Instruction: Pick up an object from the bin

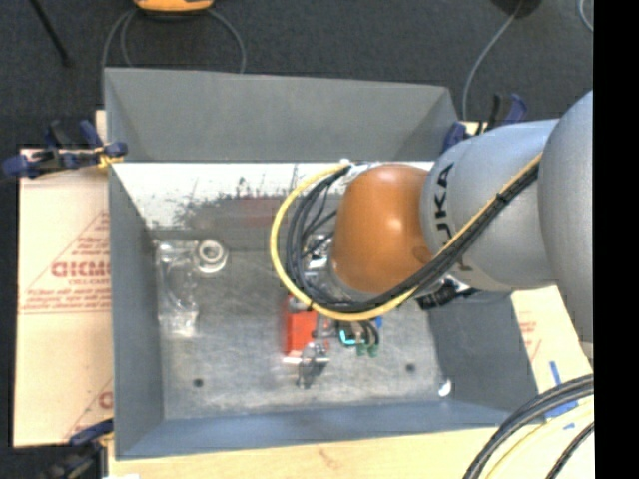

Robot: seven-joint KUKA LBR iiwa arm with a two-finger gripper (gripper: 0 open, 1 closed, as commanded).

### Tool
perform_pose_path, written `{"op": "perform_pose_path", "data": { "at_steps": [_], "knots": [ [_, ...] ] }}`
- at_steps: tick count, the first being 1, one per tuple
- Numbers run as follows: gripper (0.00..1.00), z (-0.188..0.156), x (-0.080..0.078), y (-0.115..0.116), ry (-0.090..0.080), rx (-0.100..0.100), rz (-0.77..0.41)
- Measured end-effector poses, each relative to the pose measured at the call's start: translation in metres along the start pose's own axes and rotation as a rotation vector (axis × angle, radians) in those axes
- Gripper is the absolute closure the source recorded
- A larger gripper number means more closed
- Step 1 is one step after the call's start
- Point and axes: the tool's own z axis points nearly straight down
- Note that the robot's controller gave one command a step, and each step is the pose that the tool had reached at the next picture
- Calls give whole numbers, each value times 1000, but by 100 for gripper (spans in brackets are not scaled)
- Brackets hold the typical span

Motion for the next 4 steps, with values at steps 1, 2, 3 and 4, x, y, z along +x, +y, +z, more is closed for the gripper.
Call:
{"op": "perform_pose_path", "data": {
  "at_steps": [1,2,3,4],
  "knots": [
    [0,26,-37,-28,-17,2,-104],
    [0,41,-42,-45,-61,13,-617],
    [0,49,-31,-40,-7,2,-768],
    [100,49,-31,-40,-8,1,-766]
  ]
}}
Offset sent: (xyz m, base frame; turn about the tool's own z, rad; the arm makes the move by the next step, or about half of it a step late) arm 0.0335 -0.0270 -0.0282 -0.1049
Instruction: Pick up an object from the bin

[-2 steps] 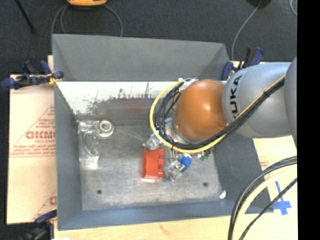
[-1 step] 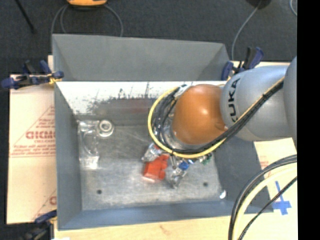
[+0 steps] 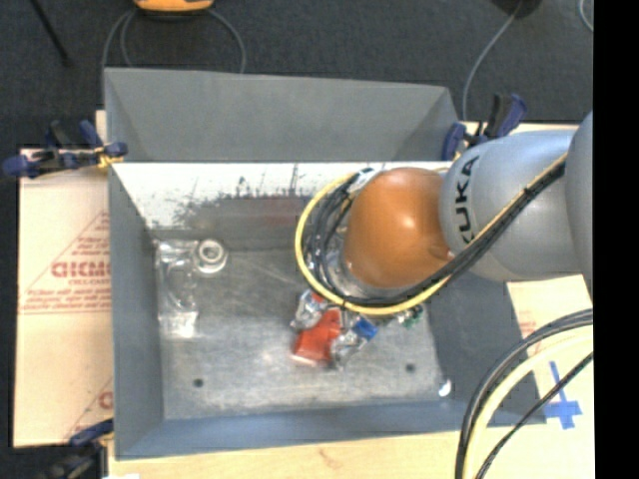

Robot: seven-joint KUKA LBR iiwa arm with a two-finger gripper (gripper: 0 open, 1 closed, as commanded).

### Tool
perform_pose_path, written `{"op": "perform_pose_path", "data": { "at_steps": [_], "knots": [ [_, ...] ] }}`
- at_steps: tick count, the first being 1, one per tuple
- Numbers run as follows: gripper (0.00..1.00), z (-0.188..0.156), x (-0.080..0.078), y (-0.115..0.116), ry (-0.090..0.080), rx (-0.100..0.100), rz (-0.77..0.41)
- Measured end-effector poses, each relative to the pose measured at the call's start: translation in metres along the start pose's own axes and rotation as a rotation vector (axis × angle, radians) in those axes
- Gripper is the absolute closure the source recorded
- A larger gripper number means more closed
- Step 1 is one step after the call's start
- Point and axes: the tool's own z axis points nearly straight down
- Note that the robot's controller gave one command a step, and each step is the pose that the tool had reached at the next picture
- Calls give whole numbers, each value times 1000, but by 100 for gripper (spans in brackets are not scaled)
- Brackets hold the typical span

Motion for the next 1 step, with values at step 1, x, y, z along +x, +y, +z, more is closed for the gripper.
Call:
{"op": "perform_pose_path", "data": {
  "at_steps": [1],
  "knots": [
    [100,-125,24,2,-2,9,-135]
  ]
}}
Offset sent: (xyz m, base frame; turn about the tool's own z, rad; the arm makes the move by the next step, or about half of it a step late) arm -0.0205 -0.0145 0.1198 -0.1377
